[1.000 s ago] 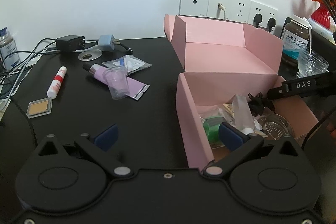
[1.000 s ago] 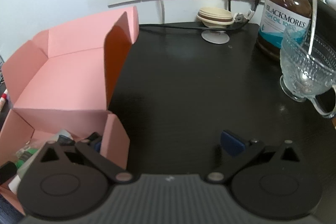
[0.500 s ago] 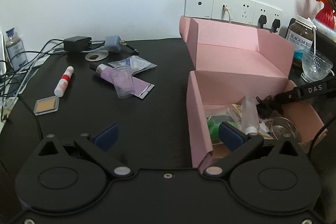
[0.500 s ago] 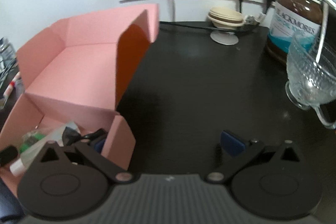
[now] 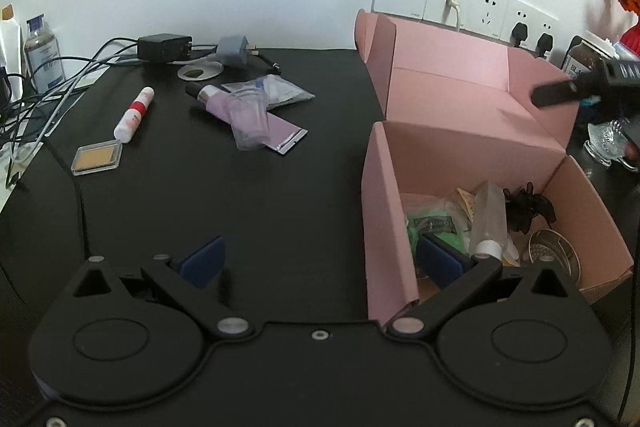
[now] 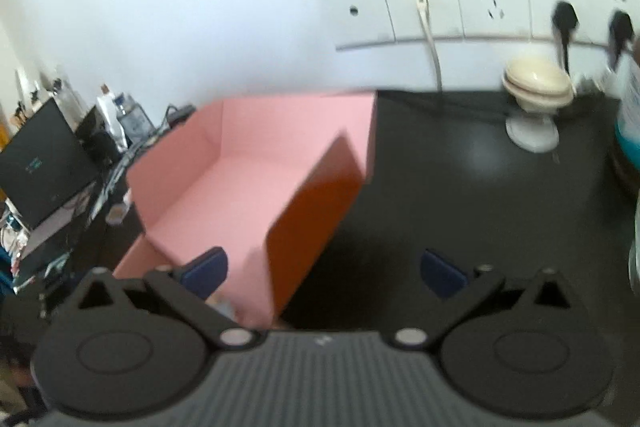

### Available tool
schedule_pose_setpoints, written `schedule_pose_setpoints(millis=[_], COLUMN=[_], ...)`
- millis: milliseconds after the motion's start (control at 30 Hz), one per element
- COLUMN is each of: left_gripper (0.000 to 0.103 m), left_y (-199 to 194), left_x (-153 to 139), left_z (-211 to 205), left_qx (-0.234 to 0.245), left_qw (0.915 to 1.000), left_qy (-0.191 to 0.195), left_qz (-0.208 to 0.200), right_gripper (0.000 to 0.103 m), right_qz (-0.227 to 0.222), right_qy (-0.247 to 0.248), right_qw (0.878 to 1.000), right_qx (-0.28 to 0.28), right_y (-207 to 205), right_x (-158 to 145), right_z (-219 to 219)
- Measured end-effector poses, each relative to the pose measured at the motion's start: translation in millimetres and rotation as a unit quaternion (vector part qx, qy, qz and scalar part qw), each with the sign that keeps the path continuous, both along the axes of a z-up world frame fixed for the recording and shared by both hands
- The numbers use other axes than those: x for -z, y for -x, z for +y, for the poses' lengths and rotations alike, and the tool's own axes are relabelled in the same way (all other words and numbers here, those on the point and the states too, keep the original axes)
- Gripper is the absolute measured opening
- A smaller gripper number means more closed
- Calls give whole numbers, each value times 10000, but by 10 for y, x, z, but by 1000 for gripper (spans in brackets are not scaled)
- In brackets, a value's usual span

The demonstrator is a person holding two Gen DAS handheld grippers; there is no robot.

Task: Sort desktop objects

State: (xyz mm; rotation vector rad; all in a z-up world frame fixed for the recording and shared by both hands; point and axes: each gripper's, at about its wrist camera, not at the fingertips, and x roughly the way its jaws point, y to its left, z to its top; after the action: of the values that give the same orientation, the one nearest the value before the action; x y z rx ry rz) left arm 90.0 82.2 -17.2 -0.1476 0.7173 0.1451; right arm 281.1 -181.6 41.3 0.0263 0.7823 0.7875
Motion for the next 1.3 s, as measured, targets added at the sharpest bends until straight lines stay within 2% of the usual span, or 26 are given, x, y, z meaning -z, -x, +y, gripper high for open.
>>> schedule_pose_setpoints(millis=[167, 333, 467, 567, 700, 800, 1033, 1167, 1300], left_gripper=[103, 103, 103, 103, 103, 103, 103, 103, 103], left_y=[-16, 5, 17, 16, 13, -41, -109, -63, 8], left_x=[-3, -14, -23, -72, -271, -453, -663, -664, -640], left_z=[-27, -56, -51, -75, -168, -222, -370, -447, -435], left_qx=[4, -47, -51, -11, 316, 647, 1291, 1573, 1604], left_qw=[9999, 9998, 9998, 9997, 9974, 9929, 9796, 9745, 9740], left_qy=[-98, -169, -144, -239, -382, -297, -156, -121, 17], left_qz=[44, 96, 106, 17, -520, -953, -1534, -1594, -1601], right_gripper=[102, 102, 102, 102, 102, 102, 102, 102, 102], right_qz=[603, 969, 931, 845, 644, 500, 354, 340, 446], right_qy=[-532, -1022, -1532, -1604, -1595, -1546, -1607, -1721, -1796], right_qw=[9956, 9892, 9828, 9822, 9835, 9851, 9858, 9844, 9827], right_qx=[-477, -400, -433, -488, -555, -565, -327, -162, 93], right_y=[-307, -419, -384, -292, -132, -9, 282, 425, 540], right_x=[67, 68, -63, -204, -361, -435, -580, -588, -538], right_z=[214, 364, 315, 295, 250, 236, 135, 91, 62])
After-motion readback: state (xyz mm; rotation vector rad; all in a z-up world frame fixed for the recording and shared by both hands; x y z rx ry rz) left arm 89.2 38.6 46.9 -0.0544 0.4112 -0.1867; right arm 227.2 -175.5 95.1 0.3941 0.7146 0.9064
